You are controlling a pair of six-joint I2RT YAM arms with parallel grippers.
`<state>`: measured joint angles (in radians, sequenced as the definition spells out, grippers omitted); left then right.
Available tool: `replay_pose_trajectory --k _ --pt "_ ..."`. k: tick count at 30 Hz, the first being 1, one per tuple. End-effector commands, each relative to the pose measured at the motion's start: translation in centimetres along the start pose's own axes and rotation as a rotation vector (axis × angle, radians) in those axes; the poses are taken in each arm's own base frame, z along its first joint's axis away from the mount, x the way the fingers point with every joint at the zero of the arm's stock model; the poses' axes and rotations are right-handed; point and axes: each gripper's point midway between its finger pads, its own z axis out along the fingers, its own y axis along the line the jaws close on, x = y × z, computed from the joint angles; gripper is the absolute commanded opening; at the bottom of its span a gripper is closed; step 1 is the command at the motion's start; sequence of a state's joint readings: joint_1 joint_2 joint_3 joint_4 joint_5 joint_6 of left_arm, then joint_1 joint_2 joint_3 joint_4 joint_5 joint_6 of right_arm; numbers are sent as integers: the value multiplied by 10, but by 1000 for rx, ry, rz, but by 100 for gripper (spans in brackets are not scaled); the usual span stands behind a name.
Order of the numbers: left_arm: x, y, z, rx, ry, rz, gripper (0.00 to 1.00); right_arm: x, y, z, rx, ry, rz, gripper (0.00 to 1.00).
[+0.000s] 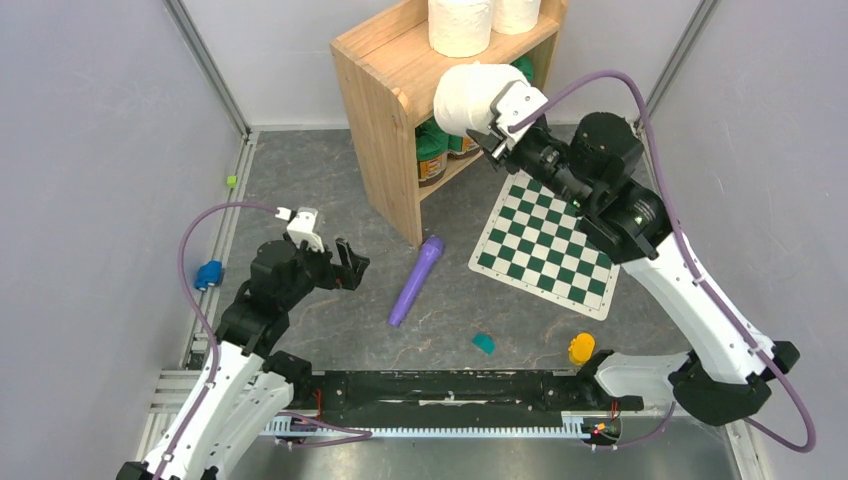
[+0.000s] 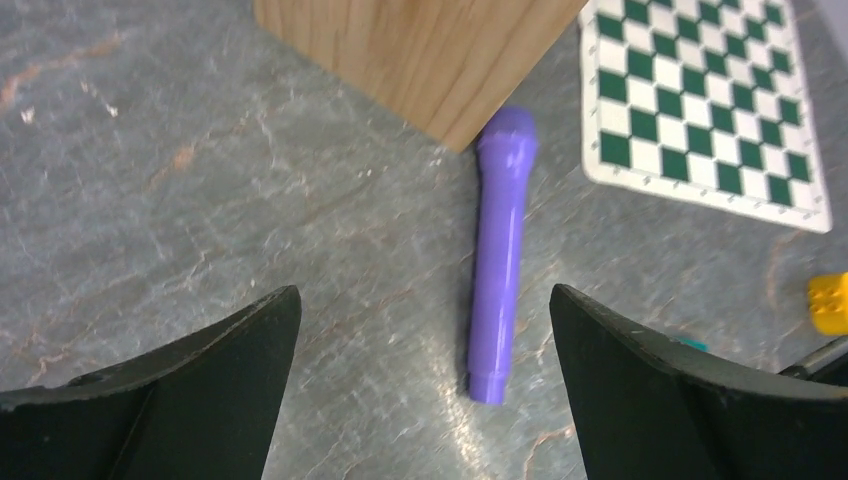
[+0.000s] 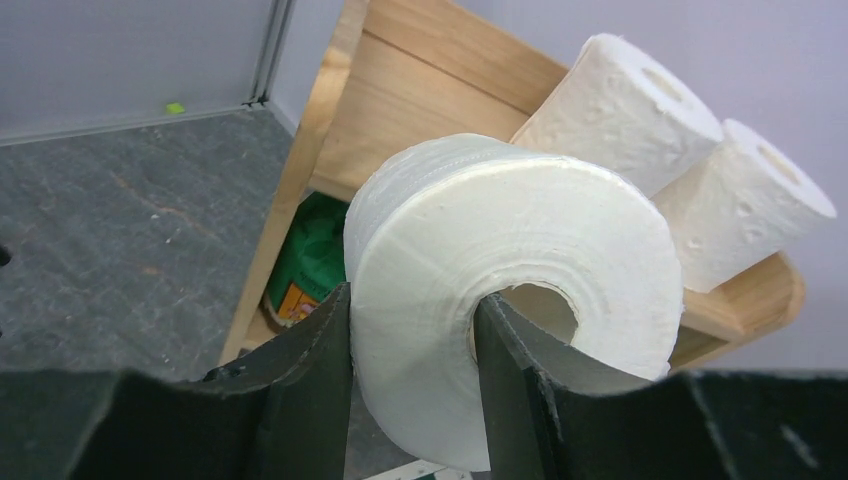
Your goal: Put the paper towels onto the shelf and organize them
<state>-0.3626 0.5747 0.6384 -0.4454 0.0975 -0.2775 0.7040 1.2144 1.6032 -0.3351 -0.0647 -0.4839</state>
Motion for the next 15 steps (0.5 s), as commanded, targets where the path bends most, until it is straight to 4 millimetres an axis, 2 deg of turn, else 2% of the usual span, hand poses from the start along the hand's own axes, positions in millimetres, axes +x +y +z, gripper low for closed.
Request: replay_pose_trajectory --k 1,6,10,15 --pt "25 14 10 -38 68 64 100 -55 -43 1 138 -125 -85 0" --pt "31 14 19 -30 125 71 100 -70 -50 18 150 -172 -113 6" --pt "26 12 22 -19 133 97 100 -73 -53 36 152 -173 -130 8" --pt "20 14 23 -22 121 152 100 -73 -53 52 144 -173 -145 19"
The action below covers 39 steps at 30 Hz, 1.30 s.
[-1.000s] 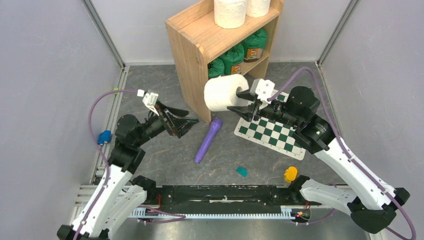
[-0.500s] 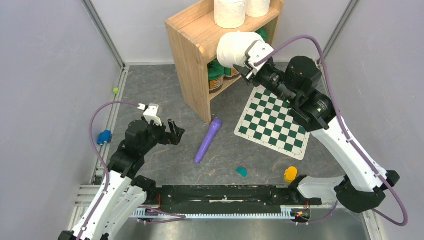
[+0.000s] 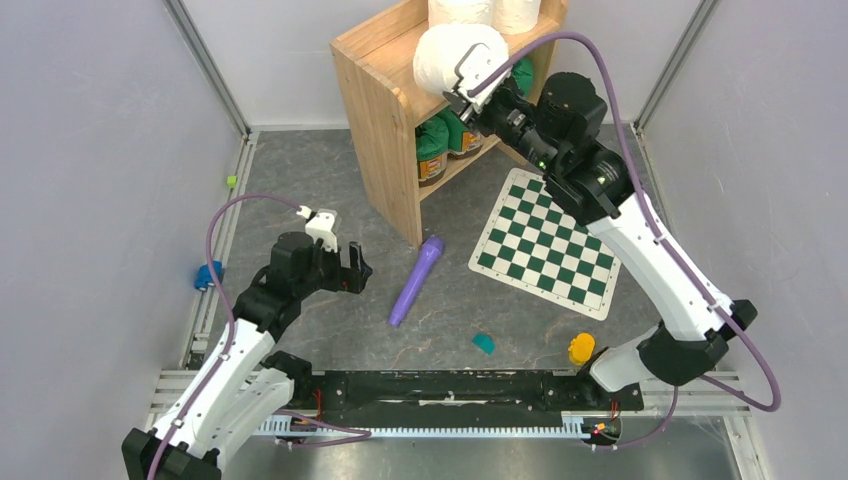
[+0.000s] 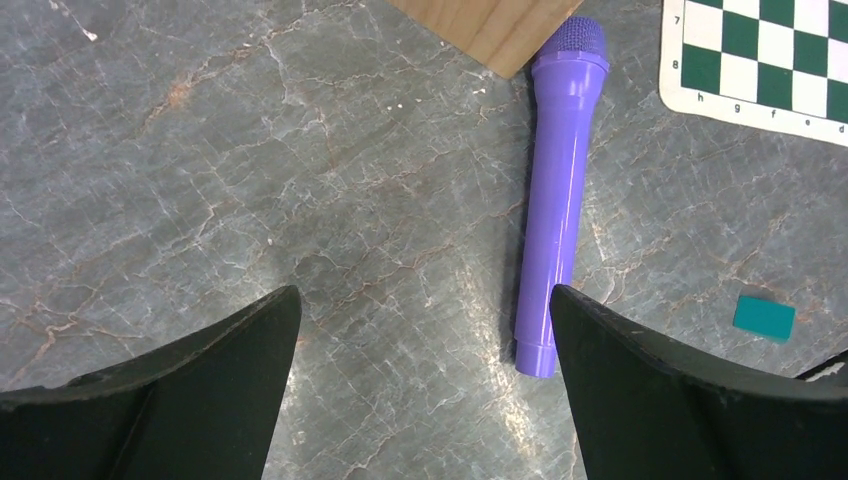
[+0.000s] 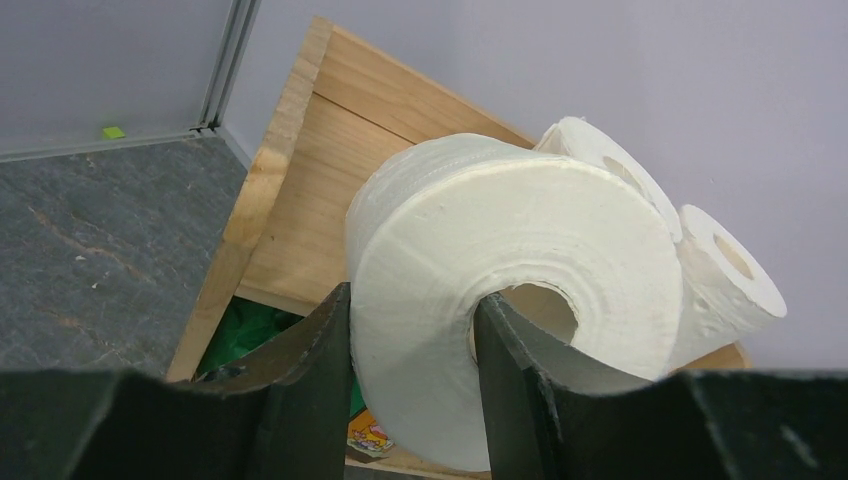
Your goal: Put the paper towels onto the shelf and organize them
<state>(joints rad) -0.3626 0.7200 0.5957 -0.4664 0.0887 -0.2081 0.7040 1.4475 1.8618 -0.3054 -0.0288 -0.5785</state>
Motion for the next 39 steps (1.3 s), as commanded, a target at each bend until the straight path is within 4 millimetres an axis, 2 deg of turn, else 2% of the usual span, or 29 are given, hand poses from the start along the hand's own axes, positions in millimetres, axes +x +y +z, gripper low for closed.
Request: replay_pose_trajectory --k 1,5,9,25,32,36,39 --pt "-30 -4 -5 20 -82 109 100 -46 -30 0 90 -138 -45 23" --pt "-27 -2 -2 13 -78 111 100 -45 -30 7 94 -145 -41 41" --pt "-25 -2 -1 15 -83 106 100 -48 -31 11 103 -165 -45 54" --pt "-23 -2 -2 19 -87 118 100 -61 -27 40 81 -254 -84 77" --pt "-24 -2 -2 18 -91 119 100 -81 -28 22 87 -349 -84 98" --pt "-24 -2 -1 19 -90 122 100 -86 -33 2 125 -387 -78 98" --pt "-24 -2 0 21 -87 121 100 -73 -42 -10 187 -350 -61 98"
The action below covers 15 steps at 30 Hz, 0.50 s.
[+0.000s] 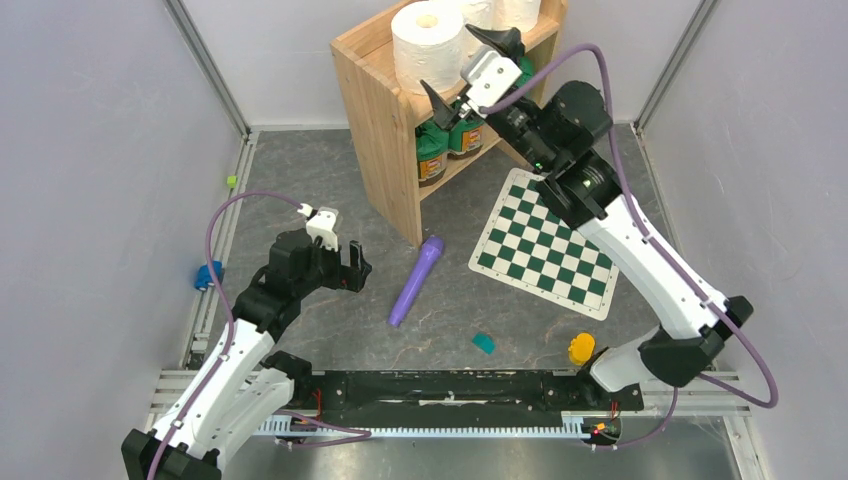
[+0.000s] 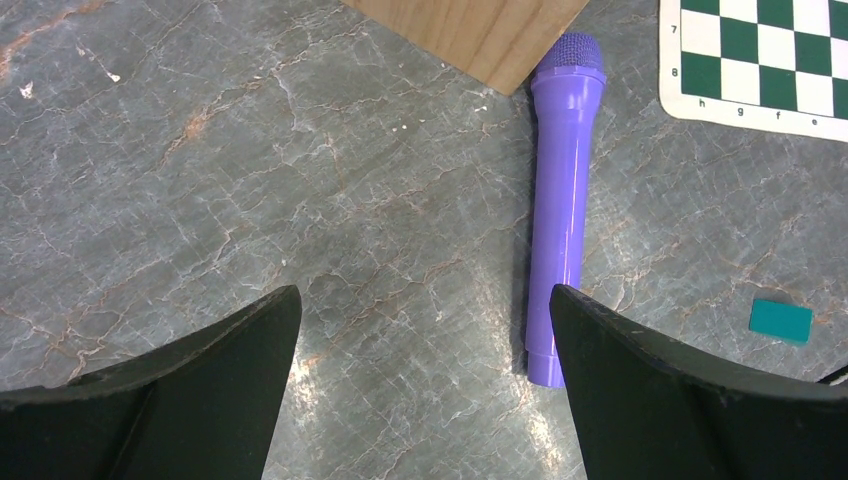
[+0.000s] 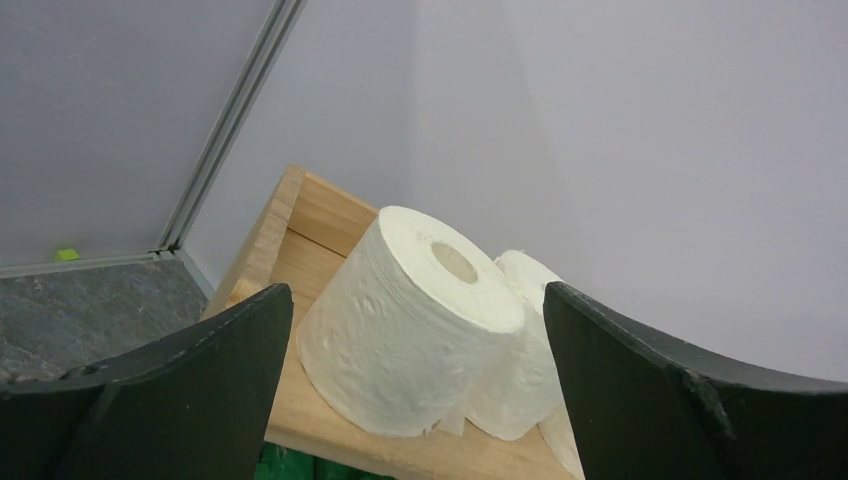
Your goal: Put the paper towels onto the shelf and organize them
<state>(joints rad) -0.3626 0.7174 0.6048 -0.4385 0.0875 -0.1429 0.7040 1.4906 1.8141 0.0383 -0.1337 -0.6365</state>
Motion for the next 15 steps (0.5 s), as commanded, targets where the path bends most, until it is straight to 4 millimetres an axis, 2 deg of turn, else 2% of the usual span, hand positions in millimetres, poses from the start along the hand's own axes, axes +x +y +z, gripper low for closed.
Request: replay_pose_trajectory --k 1,6,9,15 --pt "-13 -2 1 15 -49 52 100 -22 -37 -28 158 -49 12 98" --pt "-13 -2 1 15 -52 53 100 32 -53 -47 252 84 92 98" --pt "-13 -2 2 14 -52 53 100 54 -58 -54 308 130 113 98" --pt "-12 -3 3 22 -48 49 100 68 -60 -39 337 114 132 98"
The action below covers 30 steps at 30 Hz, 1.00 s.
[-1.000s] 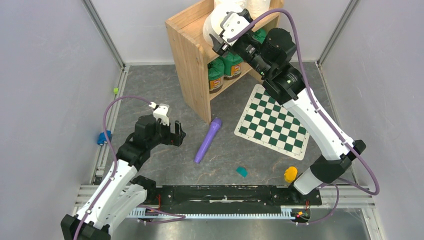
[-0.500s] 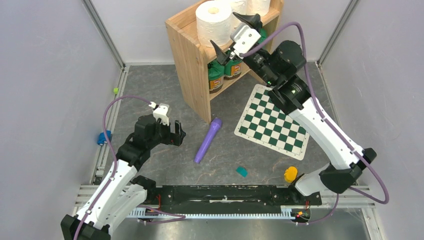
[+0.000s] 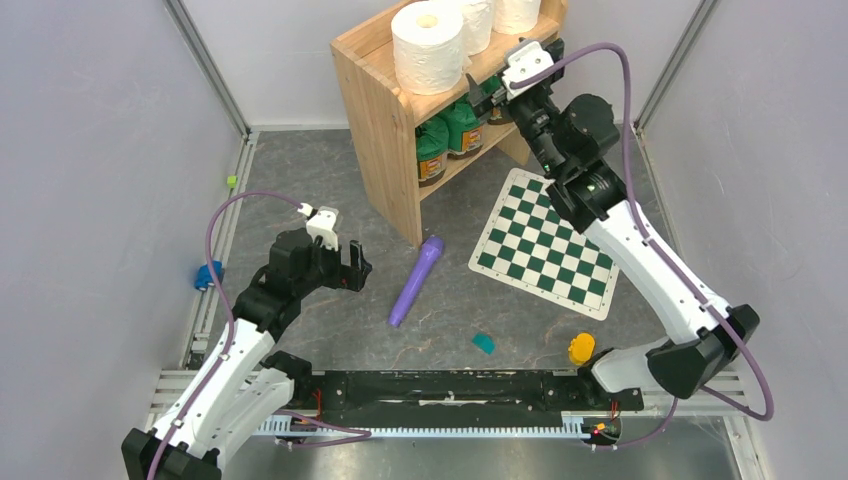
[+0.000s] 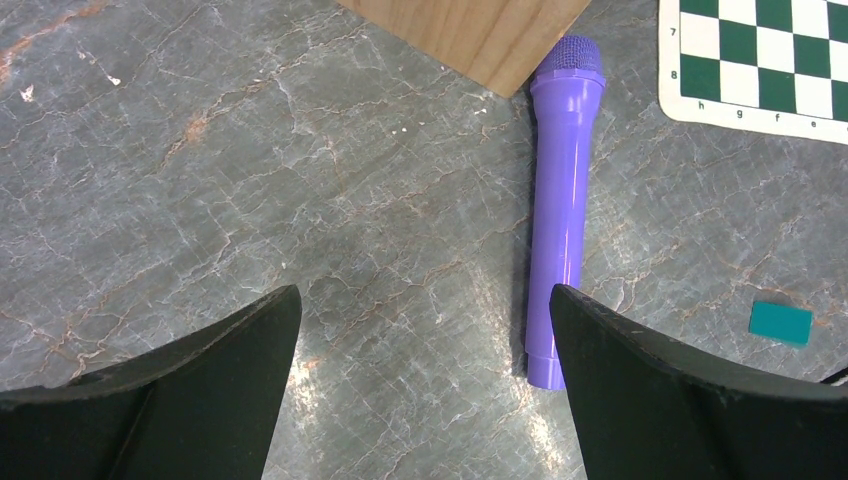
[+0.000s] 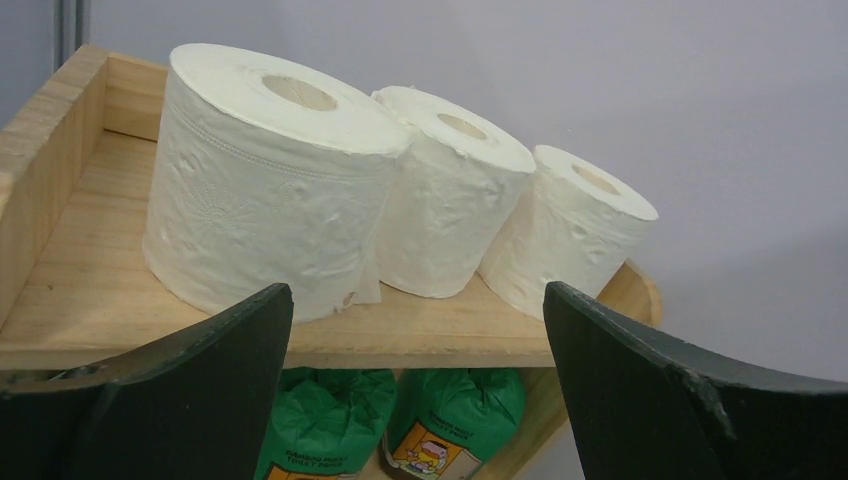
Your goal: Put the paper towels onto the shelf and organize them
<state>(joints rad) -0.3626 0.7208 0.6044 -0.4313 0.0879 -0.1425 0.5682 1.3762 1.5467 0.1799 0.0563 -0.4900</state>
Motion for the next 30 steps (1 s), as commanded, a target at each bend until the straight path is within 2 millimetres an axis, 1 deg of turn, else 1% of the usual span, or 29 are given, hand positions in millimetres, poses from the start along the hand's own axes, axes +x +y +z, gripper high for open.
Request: replay_pose_trajectory --k 1,5,9,12,15,17,20,21,22,23,26,27,28,29,30 --pt "-12 -3 2 21 -46 47 100 -10 -9 15 70 -69 53 98" --pt "-12 -3 1 19 -51 48 100 -9 0 33 53 -97 74 98" --pt "-13 -2 0 18 -55 51 100 -5 16 57 0 -120 103 98" --pt "-14 -2 0 17 -57 53 100 -11 27 71 -50 -156 127 98" --pt "-14 -1 -1 11 -61 55 100 -14 29 74 -66 -169 136 98" --pt "-16 0 -2 6 -68 55 100 -15 27 70 -59 -165 134 98" --pt "-17 0 -3 1 -73 55 100 -19 14 53 -17 -153 115 98" --pt "-18 0 -5 0 -77 55 100 -19 10 44 -1 -145 105 98" --pt "-21 0 -6 -2 -83 56 100 -13 6 36 19 -124 98 98" --pt "-23 1 -9 -7 -88 57 100 -16 -2 25 47 -118 92 98" --pt "-37 5 -20 -43 -121 59 100 -8 -16 -17 111 -79 81 98" --pt "-43 7 -24 -62 -136 61 100 2 -16 -32 128 -60 78 98" --pt "-50 11 -30 -90 -152 61 100 3 -22 -49 160 -56 77 98" --pt "-56 16 -36 -125 -170 60 100 16 -23 -65 182 -27 71 98" --pt "-63 20 -42 -152 -187 59 100 19 -30 -83 220 -14 67 98"
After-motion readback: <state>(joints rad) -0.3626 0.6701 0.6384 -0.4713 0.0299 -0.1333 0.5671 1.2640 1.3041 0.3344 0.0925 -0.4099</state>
